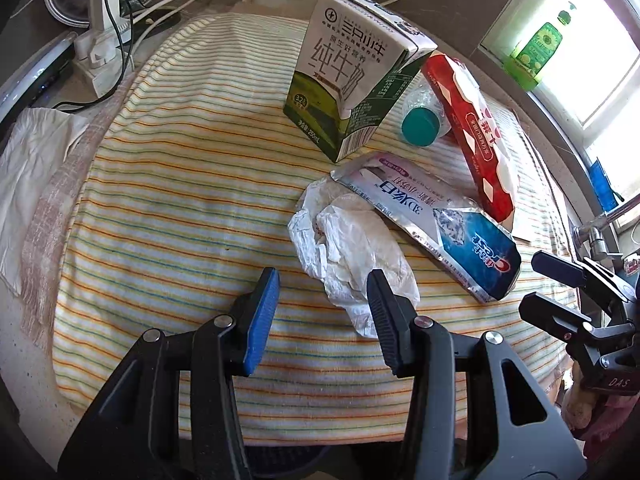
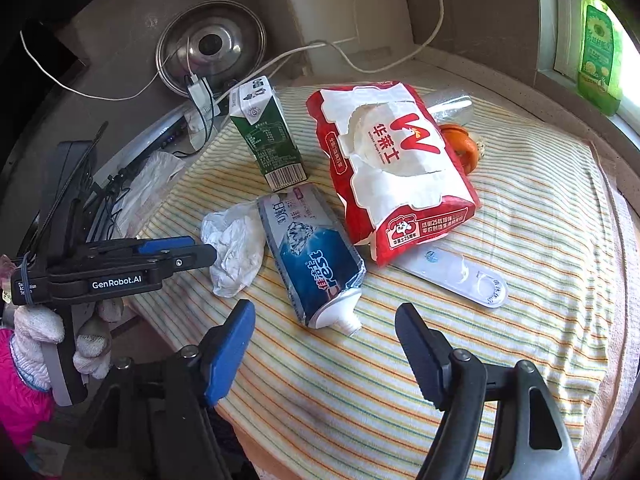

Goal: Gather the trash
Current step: 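Grasp the crumpled white tissue with the left tool while the right tool grasps the blue toothpaste tube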

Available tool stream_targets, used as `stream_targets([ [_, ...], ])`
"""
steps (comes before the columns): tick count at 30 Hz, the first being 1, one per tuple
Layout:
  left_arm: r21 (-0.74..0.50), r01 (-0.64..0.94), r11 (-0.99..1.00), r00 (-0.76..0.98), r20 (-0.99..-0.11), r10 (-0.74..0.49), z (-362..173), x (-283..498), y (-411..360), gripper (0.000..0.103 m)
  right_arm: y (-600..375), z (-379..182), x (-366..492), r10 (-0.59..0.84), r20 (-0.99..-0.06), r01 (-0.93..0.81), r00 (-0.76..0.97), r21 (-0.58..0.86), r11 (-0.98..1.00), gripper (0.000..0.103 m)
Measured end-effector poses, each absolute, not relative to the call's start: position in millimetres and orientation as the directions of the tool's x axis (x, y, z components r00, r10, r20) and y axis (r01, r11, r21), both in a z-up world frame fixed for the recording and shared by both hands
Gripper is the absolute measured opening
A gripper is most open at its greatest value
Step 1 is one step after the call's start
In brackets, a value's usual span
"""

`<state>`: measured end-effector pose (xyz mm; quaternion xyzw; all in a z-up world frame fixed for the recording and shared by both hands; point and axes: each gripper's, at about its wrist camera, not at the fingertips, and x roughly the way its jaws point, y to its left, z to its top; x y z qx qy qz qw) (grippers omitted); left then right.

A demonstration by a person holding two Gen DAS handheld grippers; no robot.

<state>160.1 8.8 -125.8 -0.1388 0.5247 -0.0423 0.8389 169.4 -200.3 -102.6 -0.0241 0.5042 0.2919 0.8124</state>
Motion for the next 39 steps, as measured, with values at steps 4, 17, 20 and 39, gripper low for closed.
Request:
stream_targets([
  [4,-0.281,-0.069,0.957,0.431,-0.874,-0.226,-131.6,169.7,4.4,0.046,-198.8,-108.2,179.4,0.456,-0.835,-0.492,0.308,0.27,0.828,0.071],
  [17,-0.256,-0.03,0.966,0.434,-0.874,-0.218,-133.5,182.5,-13.3,0.008,-185.9,-125.7,197.2,0.456,-0.851,-0.488,0.26,0.292,0.823,0.054],
  [20,-0.254,-0.027,0.967,0.442,-0.871,-0.216,-131.8,179.7,-12.3,0.004,-181.3,-130.4,198.2,0.45,-0.859,-0.49,0.244,0.291,0.822,0.041],
  [39,-0.24,-0.075,0.968,0.507,-0.845,-0.171,-109.9,135.3,27.1,0.002,-176.9,-104.8,174.3,0.44,-0.836,-0.503,0.329,0.239,0.831,0.019],
])
